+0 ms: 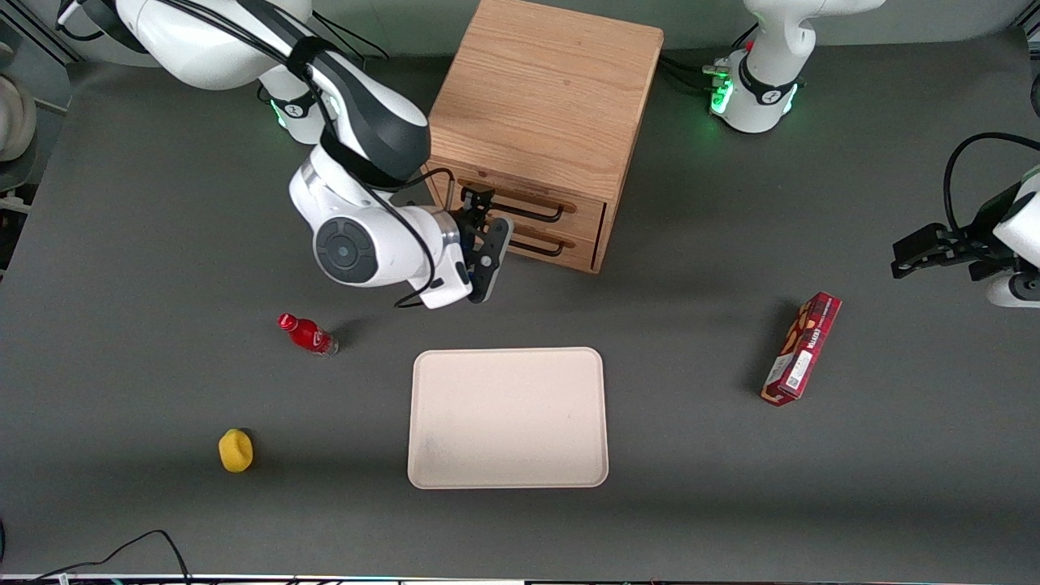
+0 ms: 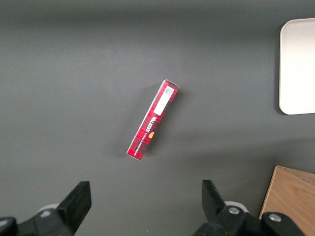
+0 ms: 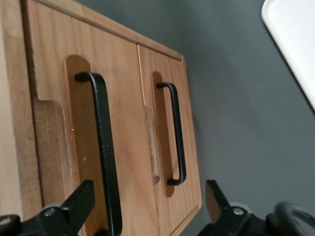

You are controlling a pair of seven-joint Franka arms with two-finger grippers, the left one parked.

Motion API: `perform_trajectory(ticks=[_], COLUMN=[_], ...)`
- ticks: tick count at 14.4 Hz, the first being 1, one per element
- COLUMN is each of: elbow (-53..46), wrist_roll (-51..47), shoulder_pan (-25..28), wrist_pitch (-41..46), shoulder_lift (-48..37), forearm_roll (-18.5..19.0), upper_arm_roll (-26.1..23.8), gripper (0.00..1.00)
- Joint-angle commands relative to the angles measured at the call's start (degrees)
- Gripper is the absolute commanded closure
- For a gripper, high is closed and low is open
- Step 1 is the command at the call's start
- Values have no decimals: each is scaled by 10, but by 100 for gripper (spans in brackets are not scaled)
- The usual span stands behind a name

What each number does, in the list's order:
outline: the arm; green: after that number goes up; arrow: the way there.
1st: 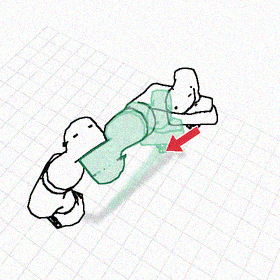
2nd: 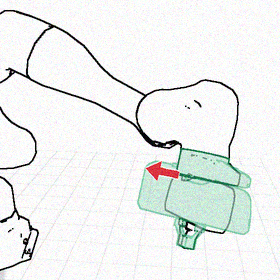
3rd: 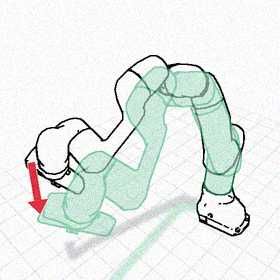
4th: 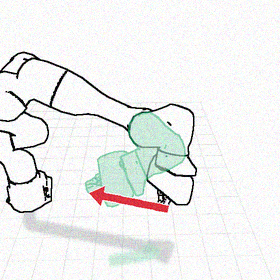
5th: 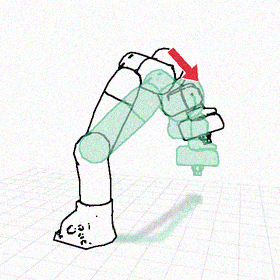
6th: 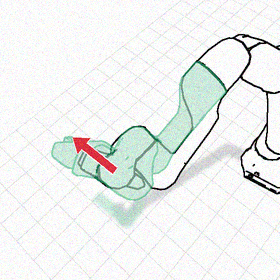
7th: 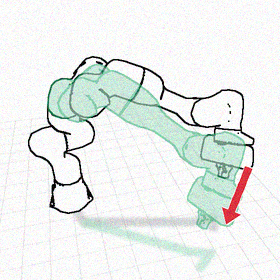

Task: Open upper drawer

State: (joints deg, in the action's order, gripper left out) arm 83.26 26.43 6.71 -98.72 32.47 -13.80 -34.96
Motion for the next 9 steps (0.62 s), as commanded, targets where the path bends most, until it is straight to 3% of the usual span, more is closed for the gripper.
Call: perform_trajectory(ticks=[1,9], elbow=[26,39], wrist_roll=[-23,-30], shoulder_pan=[-2,-2], wrist_pitch=[-28,-52], shoulder_lift=[-6,5], forearm_roll=[11,22], upper_arm_roll=[-22,-27], gripper=[0,0])
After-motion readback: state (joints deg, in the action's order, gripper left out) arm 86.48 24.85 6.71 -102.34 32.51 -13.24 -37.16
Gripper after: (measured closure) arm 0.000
